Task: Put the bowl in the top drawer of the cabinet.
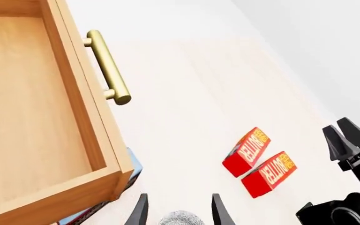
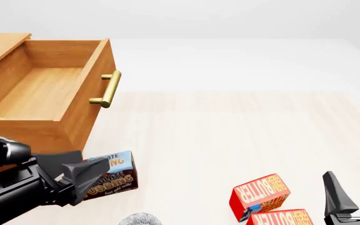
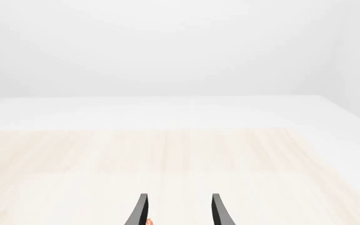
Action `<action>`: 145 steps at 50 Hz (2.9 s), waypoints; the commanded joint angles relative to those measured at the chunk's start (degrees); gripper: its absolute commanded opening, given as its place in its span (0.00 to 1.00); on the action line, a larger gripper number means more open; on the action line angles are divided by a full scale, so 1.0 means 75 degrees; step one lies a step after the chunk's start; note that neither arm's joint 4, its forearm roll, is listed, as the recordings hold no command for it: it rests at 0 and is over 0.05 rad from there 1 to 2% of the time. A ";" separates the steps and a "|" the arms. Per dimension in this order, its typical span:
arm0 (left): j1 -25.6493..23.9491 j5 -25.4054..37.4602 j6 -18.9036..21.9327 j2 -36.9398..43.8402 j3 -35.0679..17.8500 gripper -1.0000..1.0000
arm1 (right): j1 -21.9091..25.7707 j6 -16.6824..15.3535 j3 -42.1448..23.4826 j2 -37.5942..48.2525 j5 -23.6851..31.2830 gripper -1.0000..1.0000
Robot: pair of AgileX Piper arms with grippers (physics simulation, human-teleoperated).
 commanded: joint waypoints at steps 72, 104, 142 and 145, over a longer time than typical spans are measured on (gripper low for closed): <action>-0.0232 -0.1035 -0.0978 0.0715 0.2245 1.00 | 0.0001 0.0000 0.0000 0.0000 0.0000 1.00; -0.0697 -0.2747 -0.1912 0.2271 0.2948 1.00 | 0.0002 0.0000 0.0000 0.0002 0.0000 1.00; -0.1026 -0.4508 -0.2844 0.3739 0.3759 1.00 | 0.0000 0.0001 0.0000 -0.0001 0.0000 1.00; -0.1083 -0.4722 -0.2917 0.3921 0.3802 1.00 | 0.0003 -0.0001 0.0000 0.0000 0.0000 1.00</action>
